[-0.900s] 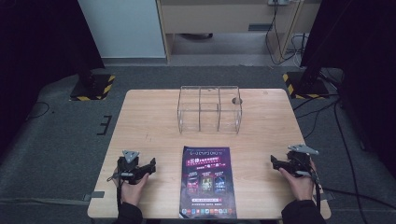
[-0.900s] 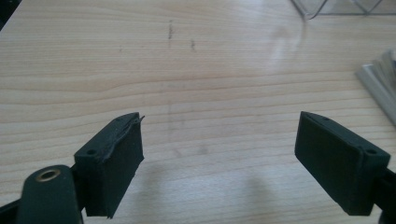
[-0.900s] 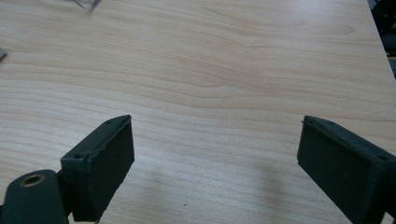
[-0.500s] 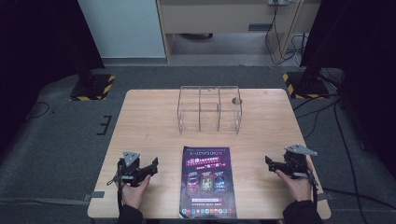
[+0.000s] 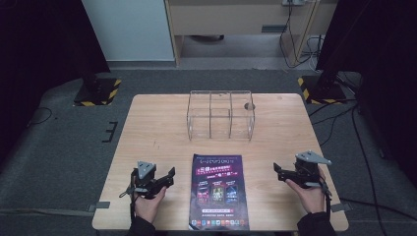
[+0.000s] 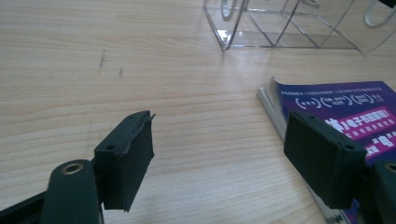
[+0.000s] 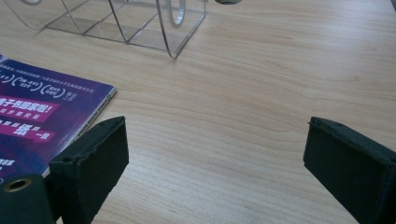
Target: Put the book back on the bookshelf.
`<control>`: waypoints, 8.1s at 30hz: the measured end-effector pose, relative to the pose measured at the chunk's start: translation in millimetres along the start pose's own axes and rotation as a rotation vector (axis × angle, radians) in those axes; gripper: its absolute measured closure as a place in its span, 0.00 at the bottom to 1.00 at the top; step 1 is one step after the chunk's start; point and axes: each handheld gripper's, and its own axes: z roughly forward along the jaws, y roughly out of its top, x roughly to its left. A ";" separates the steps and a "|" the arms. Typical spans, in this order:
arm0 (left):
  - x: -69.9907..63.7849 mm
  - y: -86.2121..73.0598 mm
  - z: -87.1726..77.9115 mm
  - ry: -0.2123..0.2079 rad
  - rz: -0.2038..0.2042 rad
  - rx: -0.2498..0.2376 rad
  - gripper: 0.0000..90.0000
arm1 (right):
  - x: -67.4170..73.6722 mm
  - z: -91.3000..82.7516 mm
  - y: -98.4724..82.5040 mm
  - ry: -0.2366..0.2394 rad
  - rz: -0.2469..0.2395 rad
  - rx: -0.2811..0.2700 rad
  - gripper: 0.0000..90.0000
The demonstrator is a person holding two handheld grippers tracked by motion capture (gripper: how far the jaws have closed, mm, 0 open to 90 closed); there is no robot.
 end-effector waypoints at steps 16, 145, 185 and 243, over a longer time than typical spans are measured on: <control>-29.8 -1.9 7.9 -0.061 0.058 0.018 0.29 | 21.9 -0.3 10.5 0.062 -0.035 -0.030 0.09; -61.9 -28.2 24.0 -0.438 -0.133 0.022 0.49 | 115.9 53.9 -33.2 0.323 -0.088 0.127 0.22; -85.2 -36.3 46.0 -0.472 -0.072 0.163 0.56 | 110.2 52.5 -33.4 0.337 -0.114 0.132 0.27; -85.5 13.1 -3.1 -0.538 -0.026 -0.056 0.93 | 89.2 34.3 -12.6 0.460 -0.057 0.010 0.33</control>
